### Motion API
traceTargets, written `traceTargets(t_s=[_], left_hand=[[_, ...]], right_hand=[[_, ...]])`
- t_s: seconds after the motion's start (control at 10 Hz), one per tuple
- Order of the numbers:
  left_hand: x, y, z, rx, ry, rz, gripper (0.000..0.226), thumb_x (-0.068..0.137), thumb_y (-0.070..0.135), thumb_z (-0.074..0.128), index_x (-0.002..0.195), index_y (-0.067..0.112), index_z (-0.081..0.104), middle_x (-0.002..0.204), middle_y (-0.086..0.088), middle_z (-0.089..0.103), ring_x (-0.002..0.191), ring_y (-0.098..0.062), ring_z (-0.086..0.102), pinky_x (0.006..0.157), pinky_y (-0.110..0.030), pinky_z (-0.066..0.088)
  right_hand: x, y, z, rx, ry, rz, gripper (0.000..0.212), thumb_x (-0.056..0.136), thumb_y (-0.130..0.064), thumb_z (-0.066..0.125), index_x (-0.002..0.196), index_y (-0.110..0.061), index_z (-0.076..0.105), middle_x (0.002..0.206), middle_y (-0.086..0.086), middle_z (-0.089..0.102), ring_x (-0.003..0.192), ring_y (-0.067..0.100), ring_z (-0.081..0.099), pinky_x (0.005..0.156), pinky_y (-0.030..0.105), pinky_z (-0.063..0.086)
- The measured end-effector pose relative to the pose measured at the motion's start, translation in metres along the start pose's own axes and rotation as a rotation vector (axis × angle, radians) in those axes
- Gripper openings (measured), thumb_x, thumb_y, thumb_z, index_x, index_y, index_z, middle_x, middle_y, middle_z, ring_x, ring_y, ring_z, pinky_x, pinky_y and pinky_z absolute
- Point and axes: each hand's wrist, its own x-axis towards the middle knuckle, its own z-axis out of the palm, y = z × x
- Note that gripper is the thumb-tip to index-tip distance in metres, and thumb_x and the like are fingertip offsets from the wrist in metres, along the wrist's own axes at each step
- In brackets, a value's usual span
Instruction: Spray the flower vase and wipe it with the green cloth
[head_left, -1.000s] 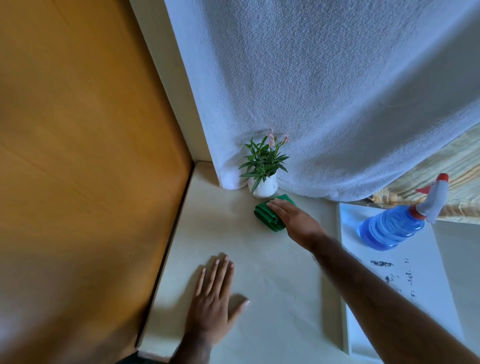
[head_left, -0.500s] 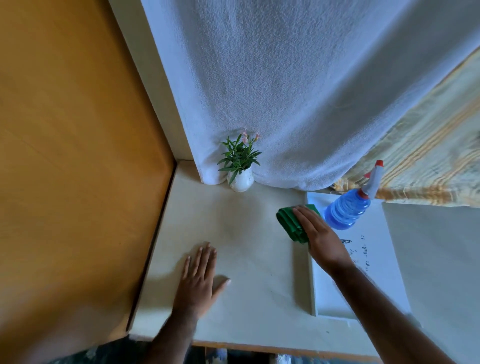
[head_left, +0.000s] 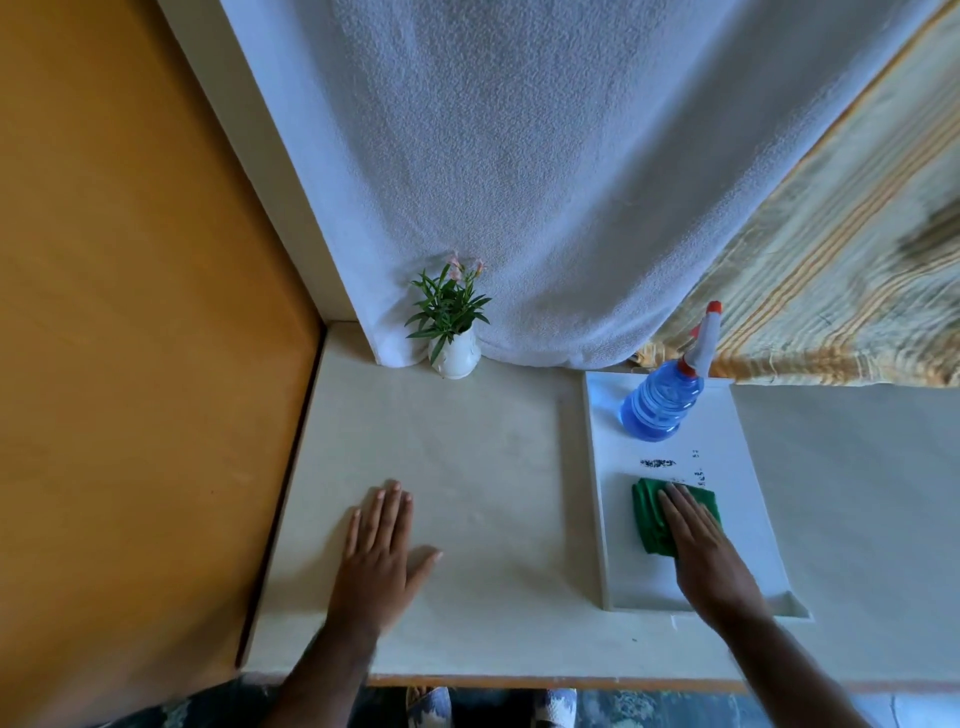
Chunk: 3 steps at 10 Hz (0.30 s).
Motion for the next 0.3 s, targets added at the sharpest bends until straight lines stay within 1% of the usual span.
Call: traceTargets(t_s=[0.1,0.2,0.3], left_hand=[[0.0,0.001,-0.001,0.015,-0.014,-0.001,0.091,0.096,0.072,0.026,0.159,0.006,0.023,0.17,-0.015,0.02,0.157,-0.035,0.019,0.124,-0.055,0.019],[0.001,-0.001,0.002,0.029,0.0,0.005,0.092,0.095,0.072,0.025,0.159,0.006,0.023,0.169,-0.016,0.02,0.156,-0.035,0.019,0.123,-0.054,0.016],[0.003,0.002,-0.002,0.015,0.002,0.0,0.092,0.095,0.072,0.022,0.158,0.006,0.024,0.169,-0.017,0.021,0.156,-0.036,0.019,0.123,-0.054,0.014]], right_hand=[[-0.005,0.006,0.003,-0.103,-0.042,-0.076,0.084,0.087,-0.019,0.074,0.153,-0.003,0.025,0.161,0.016,0.024,0.149,0.034,0.026,0.122,0.046,0.021],[-0.011,0.007,0.01,-0.224,-0.101,-0.088,0.091,0.097,-0.065,0.035,0.157,-0.002,0.011,0.166,0.016,0.006,0.154,0.027,0.004,0.121,0.043,0.011],[-0.008,-0.005,0.005,-0.202,-0.126,-0.041,0.1,0.094,-0.078,0.021,0.157,-0.001,0.01,0.166,0.019,0.007,0.155,0.026,0.002,0.122,0.047,0.015]])
